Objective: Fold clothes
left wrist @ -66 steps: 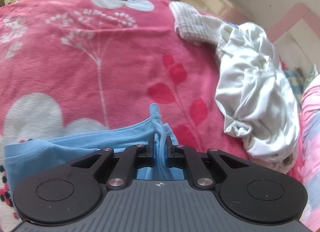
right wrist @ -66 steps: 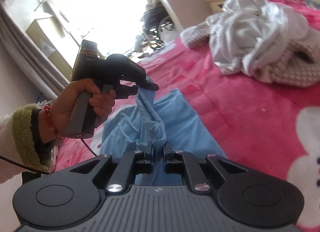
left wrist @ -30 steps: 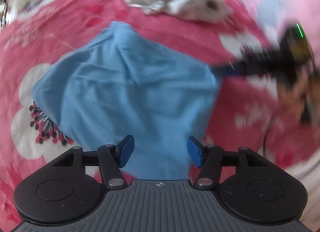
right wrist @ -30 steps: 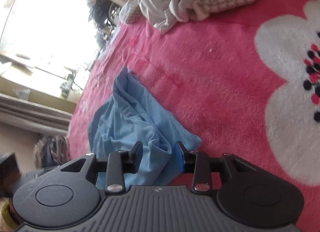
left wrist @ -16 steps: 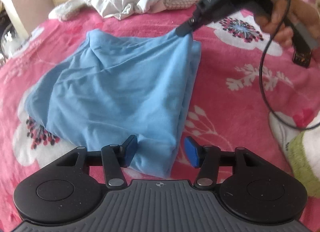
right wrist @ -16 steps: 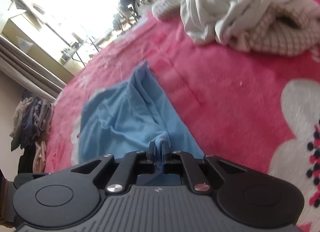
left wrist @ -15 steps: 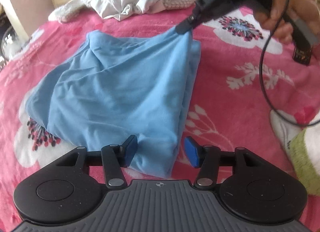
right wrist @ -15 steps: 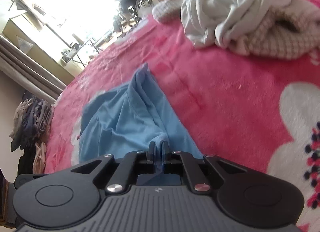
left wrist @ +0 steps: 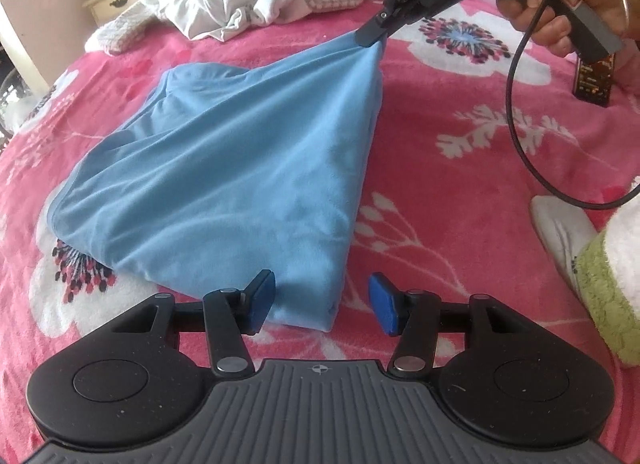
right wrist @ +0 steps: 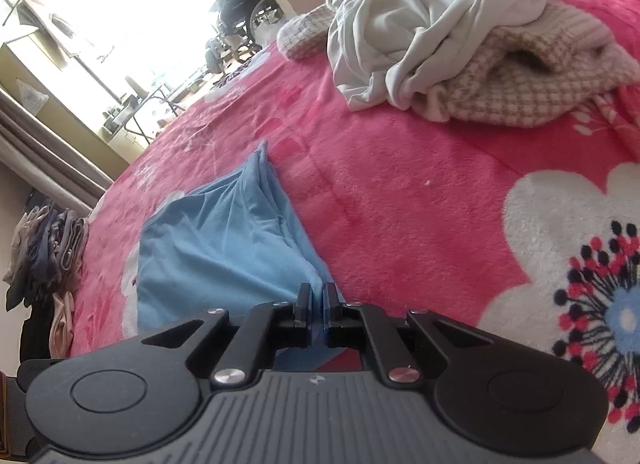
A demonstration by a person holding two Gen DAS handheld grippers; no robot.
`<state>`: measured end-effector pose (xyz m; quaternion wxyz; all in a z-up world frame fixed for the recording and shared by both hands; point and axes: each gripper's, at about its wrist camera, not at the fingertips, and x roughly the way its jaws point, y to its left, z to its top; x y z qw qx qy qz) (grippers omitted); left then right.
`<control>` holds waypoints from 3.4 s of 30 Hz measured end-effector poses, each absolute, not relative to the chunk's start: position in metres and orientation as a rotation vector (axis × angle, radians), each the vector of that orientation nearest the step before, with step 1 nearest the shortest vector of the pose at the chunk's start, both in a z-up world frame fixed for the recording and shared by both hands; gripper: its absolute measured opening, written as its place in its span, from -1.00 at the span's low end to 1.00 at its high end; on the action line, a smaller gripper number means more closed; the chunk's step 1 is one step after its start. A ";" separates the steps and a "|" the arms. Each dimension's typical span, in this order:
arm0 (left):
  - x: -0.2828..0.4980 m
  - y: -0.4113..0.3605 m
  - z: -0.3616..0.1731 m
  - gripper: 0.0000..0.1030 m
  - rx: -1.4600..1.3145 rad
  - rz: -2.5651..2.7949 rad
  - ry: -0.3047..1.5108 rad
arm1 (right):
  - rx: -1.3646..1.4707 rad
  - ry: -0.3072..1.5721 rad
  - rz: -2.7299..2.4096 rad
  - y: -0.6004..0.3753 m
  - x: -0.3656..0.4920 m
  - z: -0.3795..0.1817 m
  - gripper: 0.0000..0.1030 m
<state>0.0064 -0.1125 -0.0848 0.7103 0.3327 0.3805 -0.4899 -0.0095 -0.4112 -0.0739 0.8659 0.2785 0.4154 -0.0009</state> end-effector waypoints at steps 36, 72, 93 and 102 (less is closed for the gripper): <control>0.018 -0.116 -0.104 0.12 0.683 -1.105 0.993 | -0.043 0.839 0.244 -0.345 0.184 -0.087 -0.34; 0.019 -0.104 -0.105 0.15 0.642 -1.143 0.938 | 0.076 0.866 0.386 -0.368 0.222 -0.123 -1.00; 0.017 -0.096 -0.105 0.15 0.589 -1.152 0.902 | 0.176 0.909 0.737 -0.291 0.243 -0.091 -0.55; 0.010 -0.094 -0.106 0.16 0.585 -1.118 0.869 | 0.309 1.025 0.774 -0.244 0.277 -0.136 -1.00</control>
